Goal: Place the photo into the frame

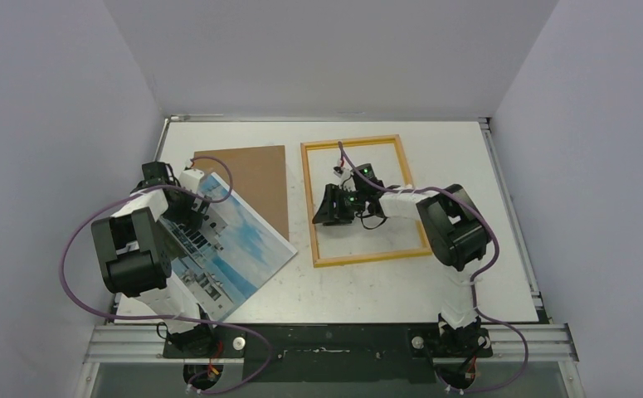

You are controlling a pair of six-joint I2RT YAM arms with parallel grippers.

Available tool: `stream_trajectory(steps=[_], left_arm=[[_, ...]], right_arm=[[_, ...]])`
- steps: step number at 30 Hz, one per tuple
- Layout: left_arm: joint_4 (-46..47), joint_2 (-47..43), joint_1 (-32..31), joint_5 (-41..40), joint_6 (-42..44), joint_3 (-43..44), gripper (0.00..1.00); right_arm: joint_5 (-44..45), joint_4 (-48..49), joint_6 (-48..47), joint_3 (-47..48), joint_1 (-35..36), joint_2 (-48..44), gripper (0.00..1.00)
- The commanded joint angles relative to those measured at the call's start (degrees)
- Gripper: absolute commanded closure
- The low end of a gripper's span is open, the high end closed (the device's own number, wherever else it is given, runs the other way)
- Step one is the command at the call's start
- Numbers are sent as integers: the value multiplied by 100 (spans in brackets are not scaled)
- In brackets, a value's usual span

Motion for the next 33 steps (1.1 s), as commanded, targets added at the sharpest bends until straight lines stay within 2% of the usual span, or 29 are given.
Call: stream_trajectory(steps=[1,5,10,14,21,25,29,33], left_arm=[[127,150,-30,-39,75,5,0],[118,150,-30,-25,67,36,0],[89,180,-30,-32,64,90,0],[11,194,-54,-10,11,236,0],[-689,236,-91,307,-286,1241,4],[-1174,198,-91,386,-238,1743,4],[-1879,-52,-23,383,626,1704,4],[-2463,-388,214,75,1939,1086,4]], right_arm=[[-550,550,252,-93,37,-24,55],[-551,414,208,-101,36,-82,65],[-391,68,68,-3,36,-187,84],[-264,-229,-61,147,26,-359,94],[-4,-674,-93,599,1,-706,95],[186,-516,164,691,-149,-860,95],[435,-356,359,703,-298,-873,95],[700,-48,568,630,-355,-832,95]])
